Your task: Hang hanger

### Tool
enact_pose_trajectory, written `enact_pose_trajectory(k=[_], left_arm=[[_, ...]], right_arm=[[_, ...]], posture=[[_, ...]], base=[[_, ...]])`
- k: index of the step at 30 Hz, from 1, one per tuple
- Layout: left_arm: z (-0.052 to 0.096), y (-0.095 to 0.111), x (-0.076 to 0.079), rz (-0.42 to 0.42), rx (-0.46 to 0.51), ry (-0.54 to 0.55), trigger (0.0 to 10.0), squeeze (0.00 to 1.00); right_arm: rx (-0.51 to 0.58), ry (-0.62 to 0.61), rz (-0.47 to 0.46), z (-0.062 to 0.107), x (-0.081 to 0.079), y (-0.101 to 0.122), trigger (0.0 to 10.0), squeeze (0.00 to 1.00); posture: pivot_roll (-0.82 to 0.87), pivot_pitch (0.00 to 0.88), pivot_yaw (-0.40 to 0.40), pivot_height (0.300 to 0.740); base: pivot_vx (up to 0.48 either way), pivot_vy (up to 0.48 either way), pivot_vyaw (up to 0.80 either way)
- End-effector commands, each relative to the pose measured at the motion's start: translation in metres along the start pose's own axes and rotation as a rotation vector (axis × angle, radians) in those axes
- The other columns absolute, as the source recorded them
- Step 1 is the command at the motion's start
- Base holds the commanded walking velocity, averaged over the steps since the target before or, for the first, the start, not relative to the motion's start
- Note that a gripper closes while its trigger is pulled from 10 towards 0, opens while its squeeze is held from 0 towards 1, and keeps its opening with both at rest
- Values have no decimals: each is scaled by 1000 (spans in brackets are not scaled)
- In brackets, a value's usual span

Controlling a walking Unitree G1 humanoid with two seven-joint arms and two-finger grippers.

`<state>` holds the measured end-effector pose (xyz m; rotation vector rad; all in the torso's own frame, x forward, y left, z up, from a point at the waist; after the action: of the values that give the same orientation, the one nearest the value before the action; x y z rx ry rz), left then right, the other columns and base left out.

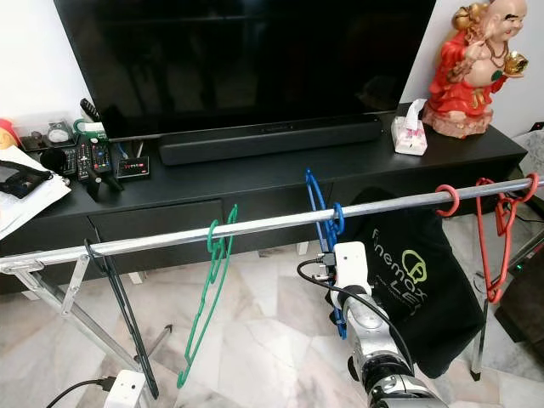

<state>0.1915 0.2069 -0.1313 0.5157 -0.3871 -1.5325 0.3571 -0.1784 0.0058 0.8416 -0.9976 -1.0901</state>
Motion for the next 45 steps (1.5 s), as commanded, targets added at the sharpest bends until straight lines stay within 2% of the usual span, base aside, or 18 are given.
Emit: enact_pose_trajectory(k=[1, 8, 9, 10, 11, 12, 13, 28, 34, 45], left_arm=[[1, -6, 1, -5, -19, -1, 10000, 0], [1, -5, 1, -10, -20, -4, 10000, 0], [0, -5, 2, -9, -20, -5, 10000, 0], [0, -5, 2, -9, -20, -5, 10000, 0], [1, -6, 2, -8, -20, -5, 10000, 0], [1, -6, 2, -8, -20, -5, 10000, 0], [1, -7, 2, -8, -22, -4, 10000, 0], [1, -6, -3, -10, -19, 6, 10000, 0], [1, -6, -2, -10, -20, 2, 10000, 0], [1, -9, 1, -7, -24, -2, 10000, 0]], right_arm=[[-13, 9, 3, -1, -1, -1, 10000, 0], [-29, 18, 17, -2, -1, -1, 10000, 0], [-22, 22, 14, -2, -2, -1, 10000, 86], [-22, 22, 14, -2, -2, -1, 10000, 86], [-17, 23, 6, -1, -4, -1, 10000, 941], [-17, 23, 6, -1, -4, -1, 10000, 941], [-10, 21, 1, -1, -4, 0, 10000, 1000], [27, -2, -23, 1, -7, 3, 10000, 1000], [105, -81, -71, 6, 5, 9, 10000, 1000], [163, -124, -86, 14, 11, 10, 10000, 1000]], posture=[[-67, 0, -38, 740], [-67, 0, -38, 740], [-71, 0, -41, 740], [-71, 0, -41, 740], [-71, 0, -41, 740], [-71, 0, -41, 740], [-81, 0, -37, 740], [-72, 0, -31, 740], [-74, 0, -33, 740], [-69, 0, -40, 740]], base=[[0, 0, 0], [0, 0, 0], [0, 0, 0], [0, 0, 0], [0, 0, 0], [0, 0, 0], [0, 0, 0], [0, 0, 0], [0, 0, 0], [0, 0, 0]])
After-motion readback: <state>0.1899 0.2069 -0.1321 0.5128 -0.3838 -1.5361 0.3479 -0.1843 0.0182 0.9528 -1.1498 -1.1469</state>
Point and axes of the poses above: a point about 5 cm out from each wrist's last joint towards the gripper, its own z axis pointing back from the gripper into the wrist, its own y axis along the axis of the wrist's last joint, x = y × z, the point moved 5 cm from there along -z, pointing out of the wrist towards the gripper, and after that the axes turned 10 degrees about z, right-handed, at the moved point
